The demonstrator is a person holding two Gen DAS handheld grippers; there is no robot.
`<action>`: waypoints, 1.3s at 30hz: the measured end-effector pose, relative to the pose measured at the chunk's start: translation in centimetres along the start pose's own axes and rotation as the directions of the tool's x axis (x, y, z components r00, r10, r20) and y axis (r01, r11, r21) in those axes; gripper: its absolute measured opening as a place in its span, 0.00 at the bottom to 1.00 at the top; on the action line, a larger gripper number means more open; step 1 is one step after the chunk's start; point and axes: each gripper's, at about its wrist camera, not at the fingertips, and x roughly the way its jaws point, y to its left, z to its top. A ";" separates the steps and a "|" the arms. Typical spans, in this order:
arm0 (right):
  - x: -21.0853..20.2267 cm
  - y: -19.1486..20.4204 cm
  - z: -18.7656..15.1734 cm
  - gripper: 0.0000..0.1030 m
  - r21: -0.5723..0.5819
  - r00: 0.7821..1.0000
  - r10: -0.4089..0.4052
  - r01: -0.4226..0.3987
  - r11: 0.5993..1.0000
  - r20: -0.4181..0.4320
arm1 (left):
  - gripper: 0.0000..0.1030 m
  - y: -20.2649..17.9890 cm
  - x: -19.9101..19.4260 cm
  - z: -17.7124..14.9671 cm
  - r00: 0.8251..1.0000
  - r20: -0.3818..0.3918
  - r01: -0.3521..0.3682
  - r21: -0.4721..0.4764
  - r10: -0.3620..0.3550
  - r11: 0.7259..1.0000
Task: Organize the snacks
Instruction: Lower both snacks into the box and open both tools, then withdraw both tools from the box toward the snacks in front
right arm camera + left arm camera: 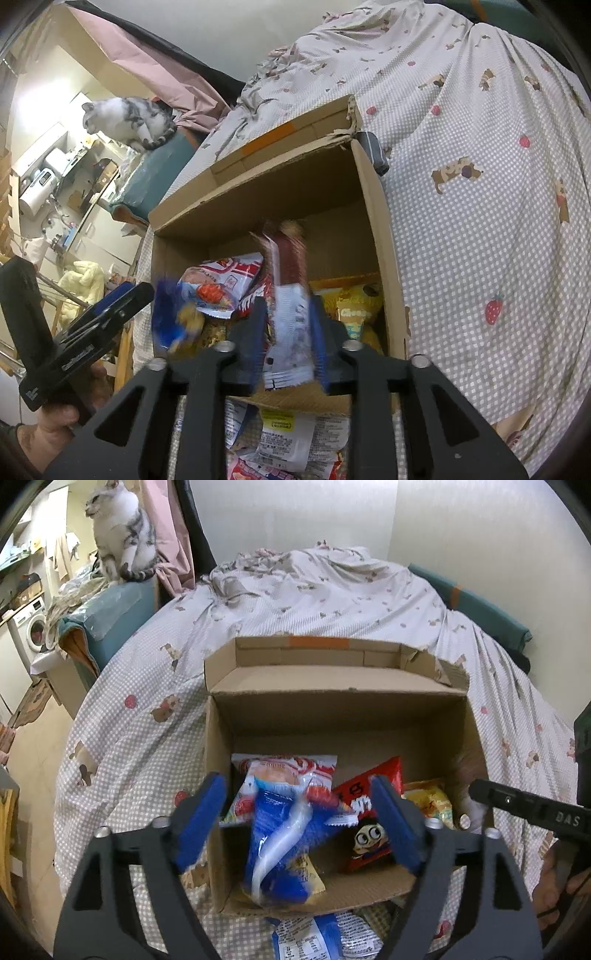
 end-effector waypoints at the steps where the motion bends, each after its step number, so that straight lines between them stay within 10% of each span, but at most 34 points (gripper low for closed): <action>1: -0.2 0.0 0.0 0.81 0.003 1.000 -0.005 0.005 1.000 0.010 | 0.79 0.0 -0.1 0.1 1.000 0.004 0.001 0.001 -0.001 1.000; 39: -6.7 4.9 -5.9 0.85 -0.138 0.985 -0.151 0.161 0.977 0.077 | 0.79 1.9 -7.1 -3.7 0.999 0.029 -0.030 -0.046 0.032 0.998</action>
